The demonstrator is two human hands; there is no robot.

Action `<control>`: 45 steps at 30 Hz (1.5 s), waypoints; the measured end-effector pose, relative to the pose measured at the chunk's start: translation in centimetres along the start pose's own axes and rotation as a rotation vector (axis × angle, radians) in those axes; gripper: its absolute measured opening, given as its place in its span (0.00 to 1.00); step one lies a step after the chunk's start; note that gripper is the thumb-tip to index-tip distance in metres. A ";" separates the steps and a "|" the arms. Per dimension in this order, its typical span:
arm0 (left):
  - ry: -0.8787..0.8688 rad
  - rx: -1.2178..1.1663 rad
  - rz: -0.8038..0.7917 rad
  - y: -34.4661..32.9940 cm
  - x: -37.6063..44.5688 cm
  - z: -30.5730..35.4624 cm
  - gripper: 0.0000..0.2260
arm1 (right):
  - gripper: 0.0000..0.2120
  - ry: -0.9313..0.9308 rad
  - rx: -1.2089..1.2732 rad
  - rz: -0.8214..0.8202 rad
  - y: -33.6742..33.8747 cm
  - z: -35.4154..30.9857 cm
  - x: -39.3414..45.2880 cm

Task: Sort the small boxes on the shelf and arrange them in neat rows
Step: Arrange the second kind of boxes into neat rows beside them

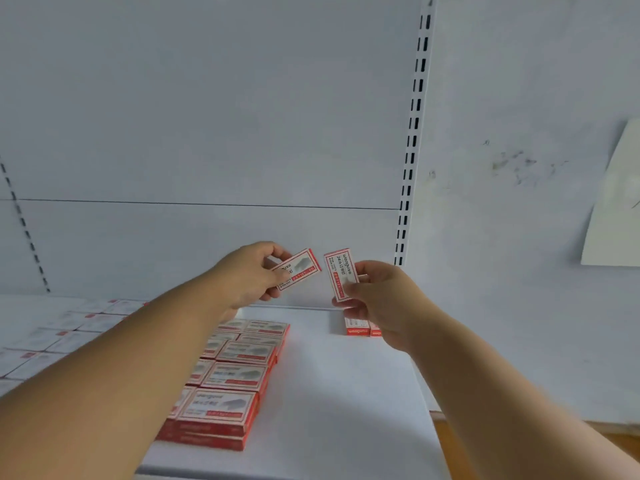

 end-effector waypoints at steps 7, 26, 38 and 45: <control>0.137 0.140 -0.133 4.6 -3.0 -5.2 0.09 | 0.06 -0.109 -0.395 0.009 -6.7 -0.9 0.0; 0.144 0.325 -0.213 5.7 -3.6 -10.6 0.11 | 0.11 -0.343 -0.607 0.182 -10.0 2.7 -0.3; 0.152 0.371 -0.083 6.8 -4.4 -10.3 0.03 | 0.03 -0.349 -0.575 0.242 -10.2 3.3 -0.2; 0.210 0.092 -0.093 6.5 -4.4 -12.0 0.05 | 0.03 -0.344 -0.507 0.296 -8.9 3.5 -0.5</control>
Point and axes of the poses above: each hand's wrist, its own x-axis towards the middle knuckle, its own y-axis out of the back of the hand, z = x × y, the point moved 10 cm from there along x, towards the middle knuckle, and after that the axes turned 9 degrees about -z, right-handed, at the moved point
